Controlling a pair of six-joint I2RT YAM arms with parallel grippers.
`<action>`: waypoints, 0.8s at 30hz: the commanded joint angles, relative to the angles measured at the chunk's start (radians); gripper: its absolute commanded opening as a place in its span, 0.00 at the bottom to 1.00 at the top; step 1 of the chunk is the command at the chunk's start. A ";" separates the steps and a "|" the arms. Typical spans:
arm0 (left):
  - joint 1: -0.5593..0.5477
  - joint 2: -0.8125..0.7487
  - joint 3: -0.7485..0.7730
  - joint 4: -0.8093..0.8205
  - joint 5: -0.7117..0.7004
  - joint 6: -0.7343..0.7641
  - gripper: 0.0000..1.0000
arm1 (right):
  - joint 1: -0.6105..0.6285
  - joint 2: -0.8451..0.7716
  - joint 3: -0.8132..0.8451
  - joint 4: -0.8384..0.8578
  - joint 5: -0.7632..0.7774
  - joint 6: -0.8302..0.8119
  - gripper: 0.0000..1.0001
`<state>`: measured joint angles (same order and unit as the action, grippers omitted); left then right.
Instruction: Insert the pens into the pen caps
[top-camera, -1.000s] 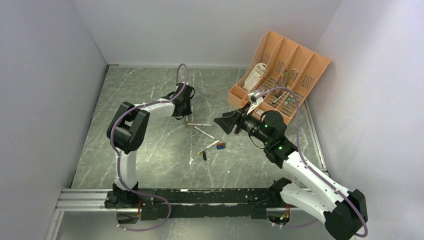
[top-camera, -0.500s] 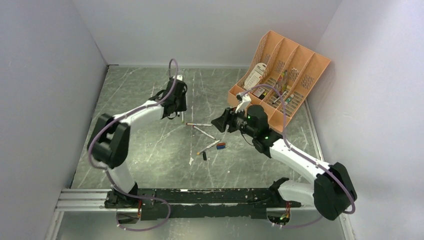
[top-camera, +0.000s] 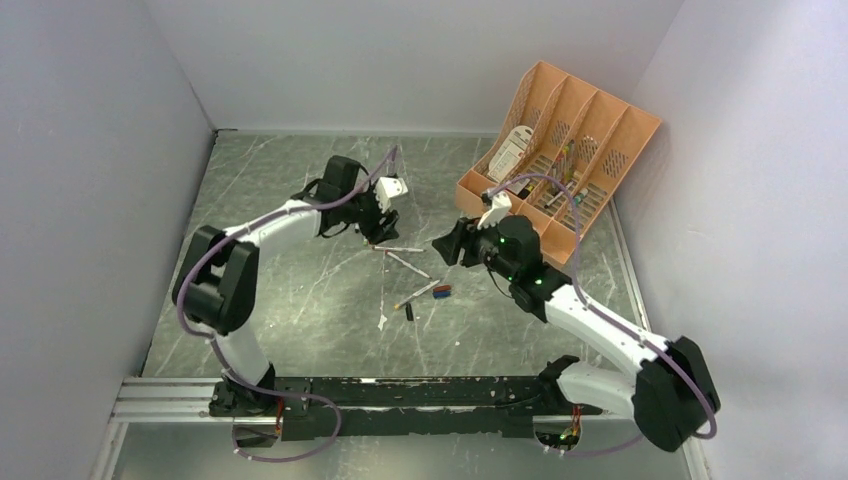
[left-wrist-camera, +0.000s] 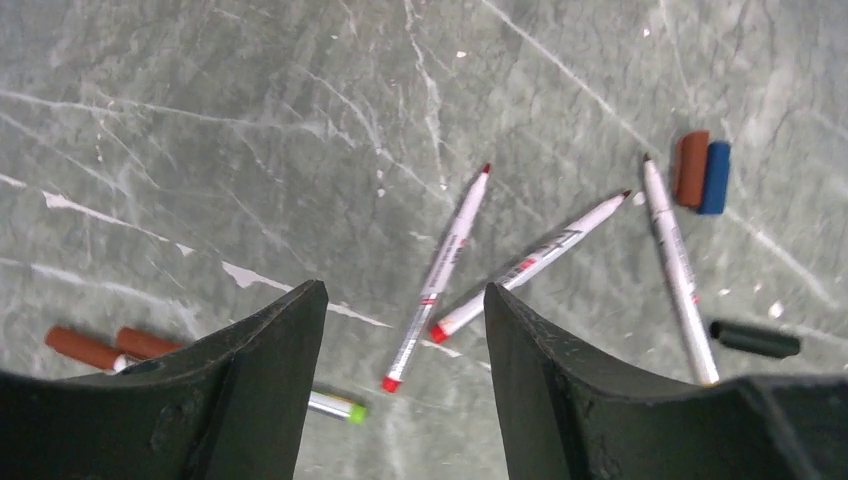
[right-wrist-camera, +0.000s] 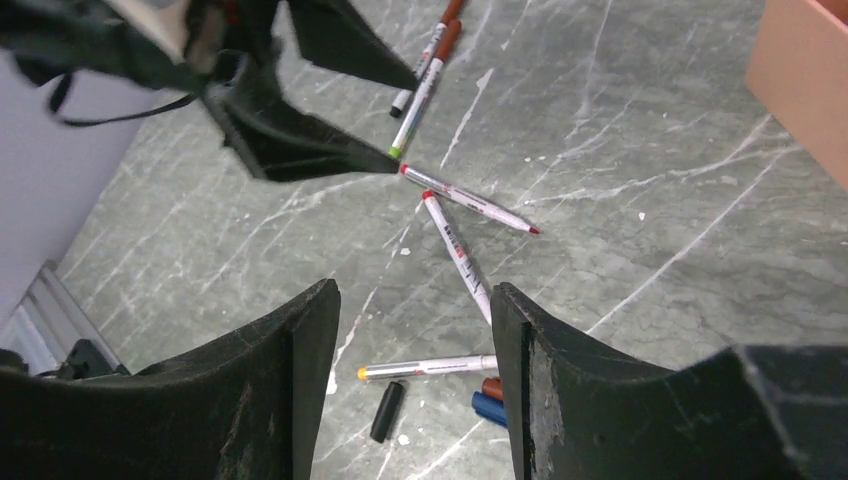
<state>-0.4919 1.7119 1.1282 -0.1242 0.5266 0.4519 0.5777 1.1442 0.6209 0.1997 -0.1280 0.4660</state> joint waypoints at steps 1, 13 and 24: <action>0.039 0.107 0.155 -0.198 0.300 0.286 0.68 | 0.001 -0.112 -0.061 -0.057 0.034 0.011 0.57; -0.008 0.359 0.338 -0.421 0.165 0.461 0.65 | 0.000 -0.207 -0.138 -0.082 0.065 0.079 0.56; -0.011 0.426 0.378 -0.420 0.157 0.456 0.55 | -0.001 -0.206 -0.112 -0.124 0.081 0.057 0.55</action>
<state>-0.5003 2.1220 1.4860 -0.5312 0.6842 0.8799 0.5777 0.9493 0.4824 0.0925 -0.0650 0.5343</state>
